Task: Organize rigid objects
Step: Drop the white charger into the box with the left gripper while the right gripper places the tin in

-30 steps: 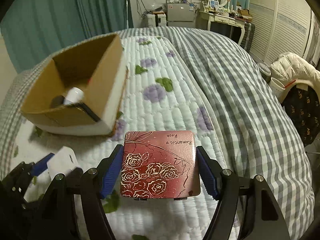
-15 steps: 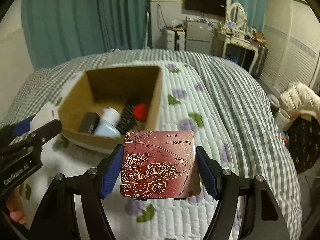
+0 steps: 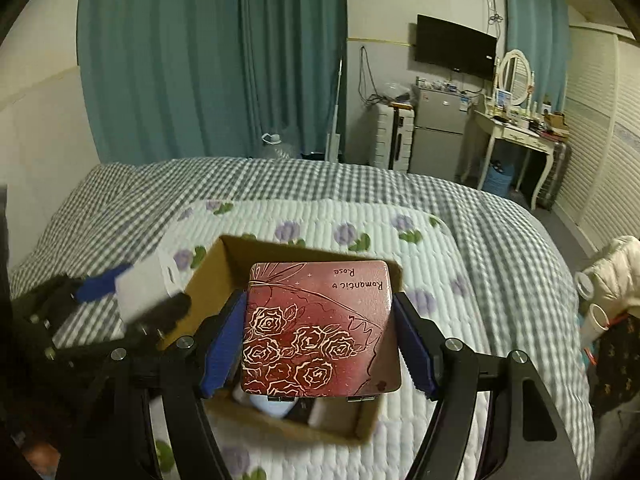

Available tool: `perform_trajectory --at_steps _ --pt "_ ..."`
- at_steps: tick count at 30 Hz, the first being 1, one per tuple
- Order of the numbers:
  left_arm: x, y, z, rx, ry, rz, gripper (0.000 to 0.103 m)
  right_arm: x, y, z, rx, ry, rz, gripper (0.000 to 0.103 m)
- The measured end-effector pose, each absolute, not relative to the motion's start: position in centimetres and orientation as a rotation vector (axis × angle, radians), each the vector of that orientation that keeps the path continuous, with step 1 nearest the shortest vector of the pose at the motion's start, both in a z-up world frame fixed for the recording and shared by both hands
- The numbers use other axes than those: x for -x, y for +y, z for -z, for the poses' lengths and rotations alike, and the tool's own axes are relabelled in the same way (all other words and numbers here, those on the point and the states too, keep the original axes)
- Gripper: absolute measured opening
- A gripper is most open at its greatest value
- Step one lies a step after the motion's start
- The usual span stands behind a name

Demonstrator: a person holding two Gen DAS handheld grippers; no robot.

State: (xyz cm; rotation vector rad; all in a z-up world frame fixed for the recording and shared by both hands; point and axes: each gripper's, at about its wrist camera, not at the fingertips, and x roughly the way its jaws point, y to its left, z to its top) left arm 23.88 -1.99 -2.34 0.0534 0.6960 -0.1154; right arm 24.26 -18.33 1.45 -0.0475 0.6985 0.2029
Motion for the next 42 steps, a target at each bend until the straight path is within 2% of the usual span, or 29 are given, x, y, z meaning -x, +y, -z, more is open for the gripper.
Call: perform_trajectory --at_steps 8,16,19,22,31,42 --pt "-27.8 -3.0 6.8 -0.037 0.768 0.14 0.065 -29.1 -18.4 1.3 0.08 0.732 -0.189 0.071" --pt "-28.5 -3.7 9.2 -0.032 0.783 0.135 0.067 -30.1 -18.7 3.9 0.09 0.773 -0.192 0.071" --pt "-28.3 -4.0 9.0 -0.046 0.798 0.143 0.069 -29.9 -19.3 3.8 0.067 0.779 -0.2 0.071" --pt "-27.7 -3.9 7.8 -0.053 0.765 0.12 0.076 -29.7 -19.6 3.2 0.062 0.768 -0.192 0.071" --pt "-26.5 -1.3 4.3 -0.076 0.697 0.062 0.076 -29.3 -19.4 2.3 0.053 0.772 -0.194 0.071" --pt "-26.6 1.5 4.8 -0.075 0.672 0.024 0.076 -32.5 -15.6 5.6 0.105 0.852 -0.207 0.071"
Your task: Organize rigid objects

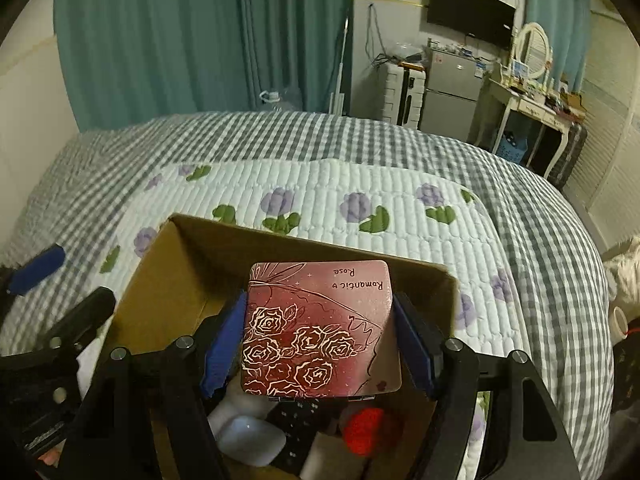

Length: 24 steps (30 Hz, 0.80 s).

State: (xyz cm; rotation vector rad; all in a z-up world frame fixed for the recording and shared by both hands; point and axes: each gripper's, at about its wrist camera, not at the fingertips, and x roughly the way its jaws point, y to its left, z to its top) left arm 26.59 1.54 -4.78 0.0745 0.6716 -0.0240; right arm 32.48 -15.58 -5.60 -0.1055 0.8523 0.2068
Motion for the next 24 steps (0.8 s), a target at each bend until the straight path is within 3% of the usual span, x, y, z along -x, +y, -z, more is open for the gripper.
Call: perform_trajectory --at_steps 6,7,9,18,20,24 --pt "-26.0 2.1 4.9 -0.058 0.66 0.006 0.076 -33.3 -14.2 7.2 0.091 0.888 -0.194 0.072" --pt "-25.7 2.3 4.6 -0.05 0.654 0.001 0.076 -33.2 -14.3 7.2 0.085 0.884 -0.188 0.078" --pt "-25.0 2.6 3.7 -0.036 0.643 -0.001 0.076 -32.7 -14.7 6.5 0.078 0.859 -0.169 0.08" --pt "-18.5 1.8 -4.8 -0.033 0.502 0.001 0.077 -25.4 -18.0 -3.4 0.072 0.682 -0.104 0.08" --pt "-16.5 1.5 -6.5 -0.038 0.469 0.006 0.082 -22.4 -18.9 -5.9 0.067 0.626 -0.094 0.081" --pt "-11.8 1.1 -9.6 -0.027 0.39 -0.005 0.084 -16.2 -20.8 -9.2 0.006 0.555 -0.071 0.088"
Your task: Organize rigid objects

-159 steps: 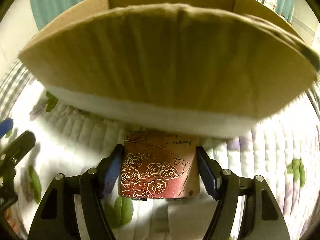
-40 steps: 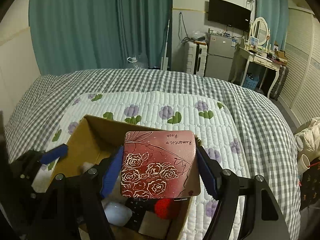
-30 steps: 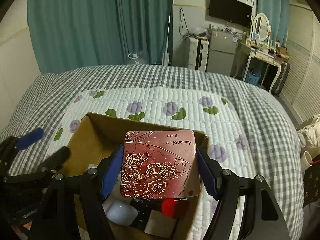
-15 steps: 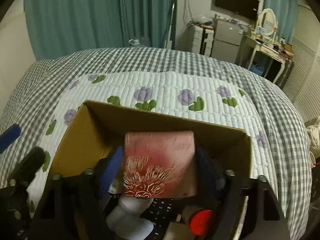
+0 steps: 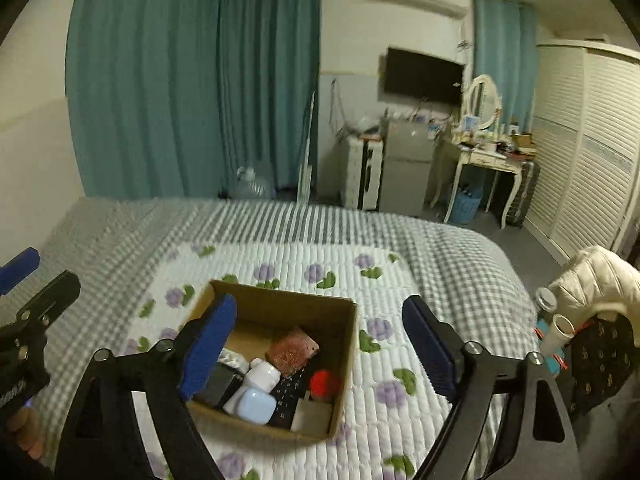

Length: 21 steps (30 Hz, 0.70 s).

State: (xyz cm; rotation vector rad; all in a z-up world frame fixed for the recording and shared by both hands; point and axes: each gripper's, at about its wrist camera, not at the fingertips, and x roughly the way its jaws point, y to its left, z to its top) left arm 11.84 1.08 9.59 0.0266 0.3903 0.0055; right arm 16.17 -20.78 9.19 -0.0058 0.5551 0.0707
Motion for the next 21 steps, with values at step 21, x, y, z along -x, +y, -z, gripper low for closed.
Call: perform_trajectory --at_steps 21 --pt "-6.6 1.6 -2.4 -0.007 0.404 -0.039 0.097 -7.3 -22.2 -3.5 -0.022 0.393 -0.019 0.103"
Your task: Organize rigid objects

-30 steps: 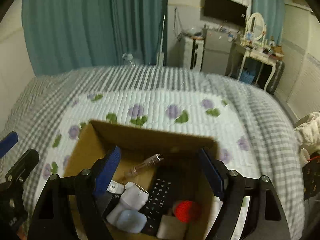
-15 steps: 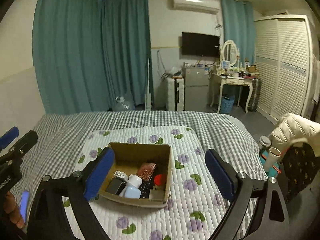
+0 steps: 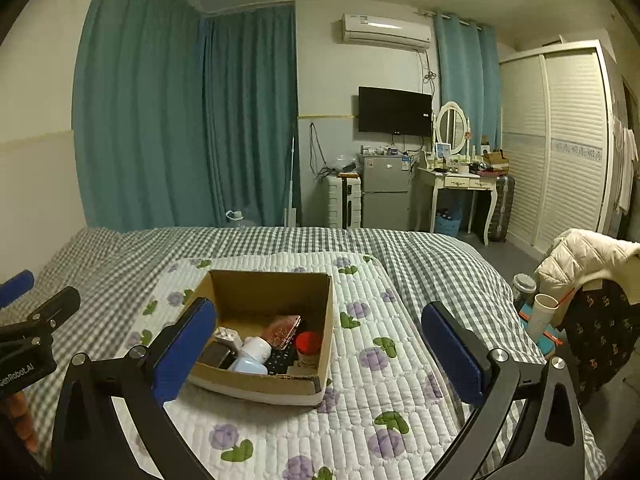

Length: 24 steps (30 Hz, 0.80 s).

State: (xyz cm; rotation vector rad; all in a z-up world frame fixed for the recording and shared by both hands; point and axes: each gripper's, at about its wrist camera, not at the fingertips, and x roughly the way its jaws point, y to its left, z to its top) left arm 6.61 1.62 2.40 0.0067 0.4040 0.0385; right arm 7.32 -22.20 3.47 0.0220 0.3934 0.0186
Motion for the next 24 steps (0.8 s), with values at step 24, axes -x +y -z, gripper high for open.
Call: perform_trajectory --at_steps 24 --pt "-7.3 0.7 0.1 -0.04 0.479 -0.018 0.097 -8.6 -22.3 -0.6 -0.056 0.464 -0.026 0.103"
